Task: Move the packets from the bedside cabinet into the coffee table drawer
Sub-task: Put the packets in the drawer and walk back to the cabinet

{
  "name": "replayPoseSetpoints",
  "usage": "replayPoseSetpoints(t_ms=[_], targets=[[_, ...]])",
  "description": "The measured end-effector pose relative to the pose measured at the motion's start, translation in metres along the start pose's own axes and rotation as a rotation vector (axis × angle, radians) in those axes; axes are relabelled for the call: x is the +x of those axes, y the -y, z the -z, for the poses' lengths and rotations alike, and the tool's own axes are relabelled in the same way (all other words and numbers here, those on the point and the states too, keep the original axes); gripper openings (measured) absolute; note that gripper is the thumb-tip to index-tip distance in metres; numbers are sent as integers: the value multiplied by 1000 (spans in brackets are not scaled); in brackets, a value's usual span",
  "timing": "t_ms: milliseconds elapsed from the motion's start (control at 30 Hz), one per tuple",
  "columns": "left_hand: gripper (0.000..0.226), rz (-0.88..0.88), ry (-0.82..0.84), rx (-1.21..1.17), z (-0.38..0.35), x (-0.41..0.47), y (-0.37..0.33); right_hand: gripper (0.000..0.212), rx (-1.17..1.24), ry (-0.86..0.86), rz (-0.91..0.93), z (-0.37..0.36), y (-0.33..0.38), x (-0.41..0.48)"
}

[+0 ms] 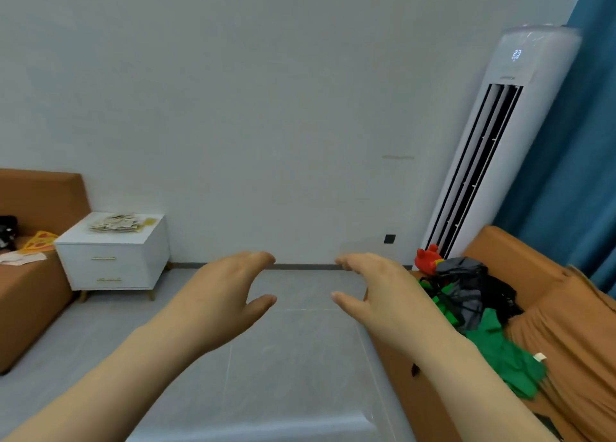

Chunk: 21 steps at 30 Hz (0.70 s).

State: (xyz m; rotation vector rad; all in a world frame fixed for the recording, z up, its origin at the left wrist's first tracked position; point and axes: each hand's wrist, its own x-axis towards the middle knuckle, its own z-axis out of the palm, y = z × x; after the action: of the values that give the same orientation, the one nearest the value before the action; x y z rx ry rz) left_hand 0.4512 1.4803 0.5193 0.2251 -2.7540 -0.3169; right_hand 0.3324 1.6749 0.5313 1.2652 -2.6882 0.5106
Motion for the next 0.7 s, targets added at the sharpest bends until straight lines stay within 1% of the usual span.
replayPoseSetpoints(t_ms=[233,500,700], targets=[[50,73,5,21,-27,86,44,53,40,35,65,-24,-37,111],[49,256,-4,82,-52,175,89,52,97,76,221,-49,-81,243],[48,411,-5,126,-64,213,135,52,133,144,341,-83,-82,333]])
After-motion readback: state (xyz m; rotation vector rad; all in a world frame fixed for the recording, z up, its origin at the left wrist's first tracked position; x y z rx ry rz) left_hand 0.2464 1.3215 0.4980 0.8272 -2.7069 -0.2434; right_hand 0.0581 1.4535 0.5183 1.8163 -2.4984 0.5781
